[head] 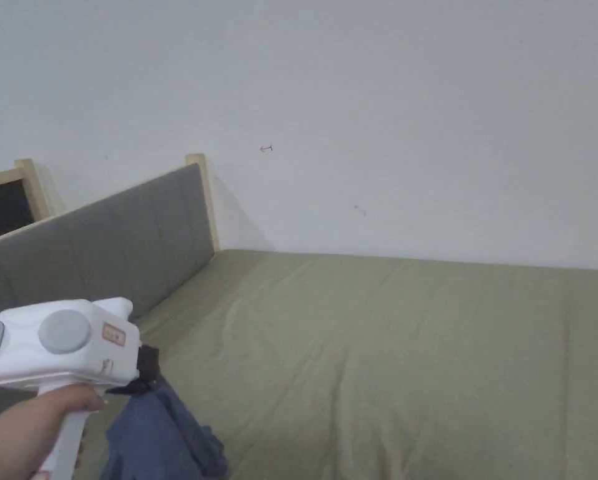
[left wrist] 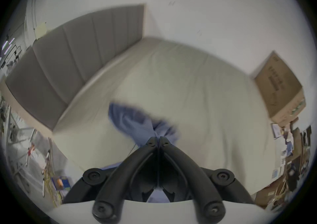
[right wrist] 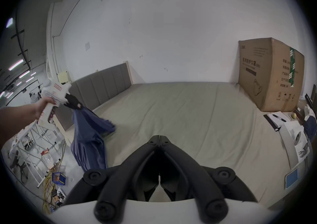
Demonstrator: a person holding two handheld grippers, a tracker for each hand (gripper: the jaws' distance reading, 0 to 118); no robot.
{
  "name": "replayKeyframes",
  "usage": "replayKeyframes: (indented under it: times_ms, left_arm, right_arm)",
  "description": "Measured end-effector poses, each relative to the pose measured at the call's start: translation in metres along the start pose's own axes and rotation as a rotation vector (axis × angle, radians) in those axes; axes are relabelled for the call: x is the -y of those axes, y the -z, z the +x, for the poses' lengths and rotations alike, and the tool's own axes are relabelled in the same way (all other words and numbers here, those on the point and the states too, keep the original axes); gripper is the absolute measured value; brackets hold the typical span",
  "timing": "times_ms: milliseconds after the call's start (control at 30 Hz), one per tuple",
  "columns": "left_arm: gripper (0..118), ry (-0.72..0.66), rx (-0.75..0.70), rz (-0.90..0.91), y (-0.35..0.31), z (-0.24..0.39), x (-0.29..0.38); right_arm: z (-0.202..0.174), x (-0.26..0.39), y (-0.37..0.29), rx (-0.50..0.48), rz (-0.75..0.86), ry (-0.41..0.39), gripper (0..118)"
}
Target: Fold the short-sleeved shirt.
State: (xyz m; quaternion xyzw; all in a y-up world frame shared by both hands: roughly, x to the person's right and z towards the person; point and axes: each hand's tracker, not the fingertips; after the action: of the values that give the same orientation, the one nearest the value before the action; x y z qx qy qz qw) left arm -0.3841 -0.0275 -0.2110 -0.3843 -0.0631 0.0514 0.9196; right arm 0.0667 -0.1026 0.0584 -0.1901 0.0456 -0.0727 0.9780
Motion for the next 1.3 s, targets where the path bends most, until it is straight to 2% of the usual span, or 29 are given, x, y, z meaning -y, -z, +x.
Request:
replayKeyframes:
  times_ms: [133, 233, 433, 533, 600, 733, 800, 933, 1000, 1100, 1133, 1167, 1200, 1233, 1267, 1300]
  left_arm:
    - [0, 0.186, 0.078, 0.19, -0.094, 0.075, -0.046]
    - [0, 0.234, 0.174, 0.251, -0.141, 0.132, -0.061]
    - [0, 0.348, 0.456, 0.177, -0.149, 0.23, -0.055]
    - [0, 0.403, 0.559, 0.15, -0.123, 0.279, -0.039]
    - [0, 0.467, 0.578, 0.114, -0.095, 0.313, -0.024]
    - [0, 0.491, 0.595, -0.041, 0.001, 0.376, 0.03]
    - [0, 0.471, 0.597, -0.163, 0.057, 0.4, 0.067]
    - [0, 0.415, 0.491, -0.525, 0.17, 0.43, 0.151]
    - [0, 0.426, 0.417, -0.594, 0.202, 0.434, 0.185]
    - [1, 0.468, 0.377, -0.581, 0.22, 0.428, 0.209]
    - [7, 0.469, 0.387, -0.568, 0.22, 0.425, 0.21]
    - [38, 0.458, 0.404, -0.548, 0.218, 0.42, 0.206]
    - [74, 0.442, 0.448, -0.521, 0.214, 0.414, 0.199]
    - [105, 0.427, 0.476, -0.509, 0.208, 0.407, 0.19]
    - [118, 0.415, 0.49, -0.476, 0.198, 0.403, 0.182]
    - [116, 0.405, 0.533, -0.415, 0.184, 0.392, 0.168]
  right_arm:
    - [0.007, -0.005, -0.028, 0.012, 0.045, 0.023, 0]
    - [0.011, -0.009, -0.048, 0.032, 0.086, 0.027, 0]
    - [0.024, -0.014, -0.078, 0.071, 0.132, 0.06, 0]
    - [0.036, -0.013, -0.089, 0.104, 0.15, 0.053, 0]
    - [0.047, -0.011, -0.093, 0.14, 0.151, 0.054, 0]
    - [0.078, -0.001, -0.098, 0.205, 0.126, 0.104, 0]
    - [0.092, 0.004, -0.095, 0.238, 0.099, 0.1, 0]
    - [0.115, 0.014, -0.084, 0.31, 0.038, 0.094, 0]
    - [0.122, 0.017, -0.079, 0.3, 0.018, 0.12, 0]
    - [0.126, 0.021, -0.071, 0.303, -0.006, 0.116, 0]
    - [0.126, 0.023, -0.068, 0.305, -0.011, 0.11, 0]
    - [0.126, 0.025, -0.066, 0.306, -0.014, 0.109, 0]
    - [0.125, 0.026, -0.063, 0.304, -0.018, 0.112, 0]
    - [0.125, 0.026, -0.061, 0.296, -0.025, 0.123, 0]
    - [0.124, 0.026, -0.06, 0.29, -0.027, 0.132, 0]
    - [0.122, 0.026, -0.059, 0.286, -0.025, 0.141, 0]
